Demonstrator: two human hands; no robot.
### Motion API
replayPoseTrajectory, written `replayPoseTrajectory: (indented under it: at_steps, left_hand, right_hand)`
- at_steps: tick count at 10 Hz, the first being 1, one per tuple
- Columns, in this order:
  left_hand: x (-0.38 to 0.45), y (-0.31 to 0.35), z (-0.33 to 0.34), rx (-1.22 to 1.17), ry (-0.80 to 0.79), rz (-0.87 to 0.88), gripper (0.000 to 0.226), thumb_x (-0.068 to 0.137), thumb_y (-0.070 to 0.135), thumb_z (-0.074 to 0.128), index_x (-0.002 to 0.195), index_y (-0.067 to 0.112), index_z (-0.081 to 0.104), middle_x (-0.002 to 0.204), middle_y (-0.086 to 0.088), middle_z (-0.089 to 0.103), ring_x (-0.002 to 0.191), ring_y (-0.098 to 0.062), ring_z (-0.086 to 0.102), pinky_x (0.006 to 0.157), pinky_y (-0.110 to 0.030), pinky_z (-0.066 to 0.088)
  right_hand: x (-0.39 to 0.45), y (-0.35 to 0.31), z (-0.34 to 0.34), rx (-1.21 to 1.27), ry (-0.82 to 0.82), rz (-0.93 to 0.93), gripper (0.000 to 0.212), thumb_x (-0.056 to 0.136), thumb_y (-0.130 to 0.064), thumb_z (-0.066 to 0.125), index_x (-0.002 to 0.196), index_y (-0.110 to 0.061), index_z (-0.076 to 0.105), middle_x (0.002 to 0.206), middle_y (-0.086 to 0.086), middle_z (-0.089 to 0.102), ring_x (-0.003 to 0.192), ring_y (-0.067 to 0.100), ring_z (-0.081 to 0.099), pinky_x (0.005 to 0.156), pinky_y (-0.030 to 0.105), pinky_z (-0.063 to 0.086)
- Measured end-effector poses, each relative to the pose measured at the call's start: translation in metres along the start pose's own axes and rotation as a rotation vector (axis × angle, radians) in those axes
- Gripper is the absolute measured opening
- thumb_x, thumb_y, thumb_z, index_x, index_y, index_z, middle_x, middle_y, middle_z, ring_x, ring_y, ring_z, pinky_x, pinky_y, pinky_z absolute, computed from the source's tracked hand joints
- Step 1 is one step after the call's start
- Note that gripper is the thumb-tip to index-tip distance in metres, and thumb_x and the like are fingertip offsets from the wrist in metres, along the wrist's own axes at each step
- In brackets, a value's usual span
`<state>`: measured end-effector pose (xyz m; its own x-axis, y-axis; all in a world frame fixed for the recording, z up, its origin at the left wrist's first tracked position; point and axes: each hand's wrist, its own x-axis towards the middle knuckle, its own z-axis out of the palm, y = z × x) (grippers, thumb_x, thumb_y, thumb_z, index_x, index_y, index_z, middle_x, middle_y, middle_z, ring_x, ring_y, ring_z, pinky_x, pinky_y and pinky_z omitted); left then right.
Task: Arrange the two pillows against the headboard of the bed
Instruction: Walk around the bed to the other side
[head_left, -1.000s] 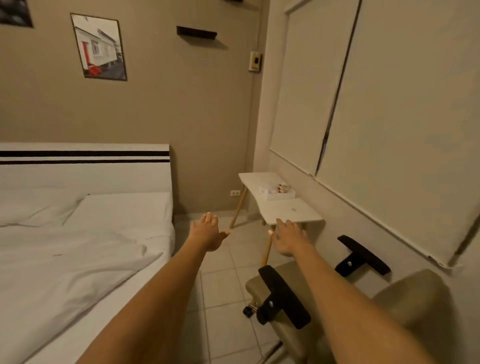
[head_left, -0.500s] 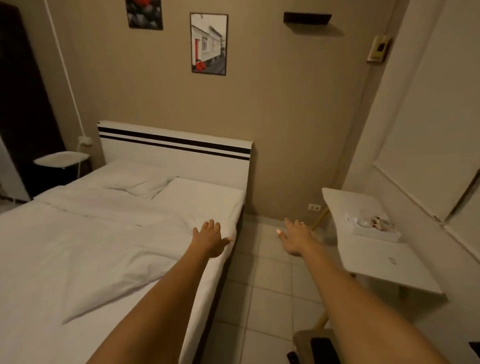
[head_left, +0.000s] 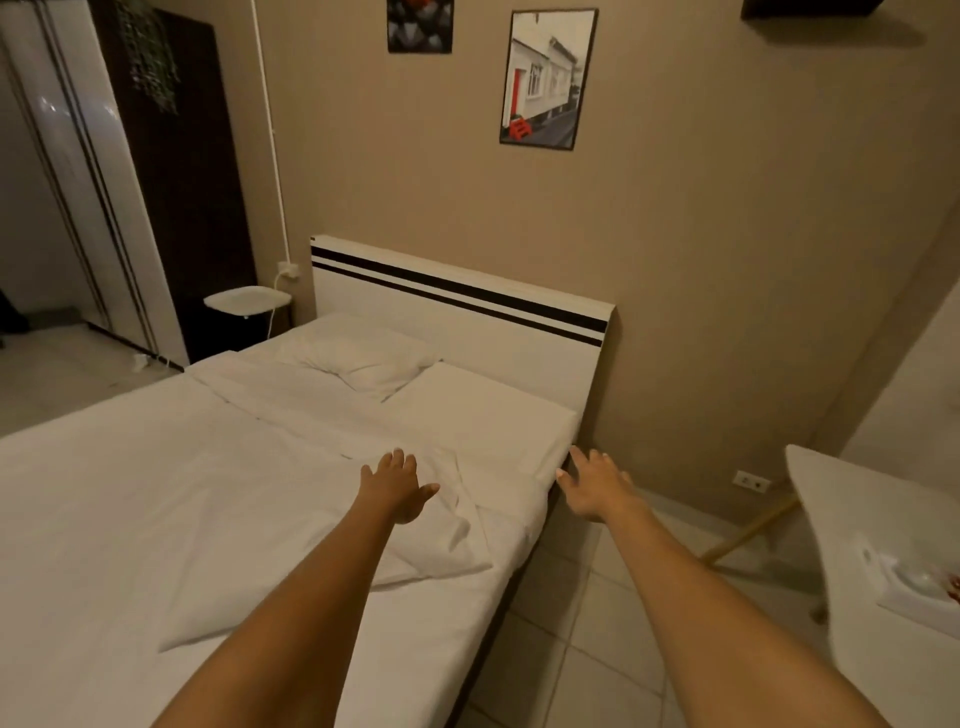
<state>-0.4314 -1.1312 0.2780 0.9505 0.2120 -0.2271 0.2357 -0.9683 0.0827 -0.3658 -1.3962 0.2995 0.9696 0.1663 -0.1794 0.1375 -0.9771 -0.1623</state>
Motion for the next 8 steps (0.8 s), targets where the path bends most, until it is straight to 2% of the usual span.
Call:
replayPoseTrajectory:
  at_steps: [5, 8]
  left_hand:
    - [0.180, -0.025, -0.032, -0.011, -0.036, -0.156, 0.074, 0.100, 0.054, 0.023, 0.156, 0.007, 0.005, 0.164, -0.011, -0.001, 0.152, -0.027, 0.002, 0.121, -0.049, 0.011]
    - [0.270, -0.041, -0.018, -0.086, -0.060, -0.426, 0.074, 0.100, 0.054, 0.022, 0.155, 0.007, 0.007, 0.164, -0.011, 0.003, 0.152, -0.027, 0.005, 0.120, -0.049, 0.013]
  right_hand:
    - [0.219, -0.054, -0.014, -0.046, -0.069, -0.179, 0.064, 0.101, -0.050, 0.021, 0.156, -0.020, 0.006, 0.163, 0.011, 0.008, 0.151, 0.029, 0.006, 0.119, 0.049, 0.012]
    - [0.369, -0.090, -0.013, -0.142, -0.139, -0.392, 0.064, 0.102, -0.049, 0.019, 0.156, -0.018, 0.004, 0.163, 0.012, 0.006, 0.151, 0.029, 0.004, 0.120, 0.048, 0.010]
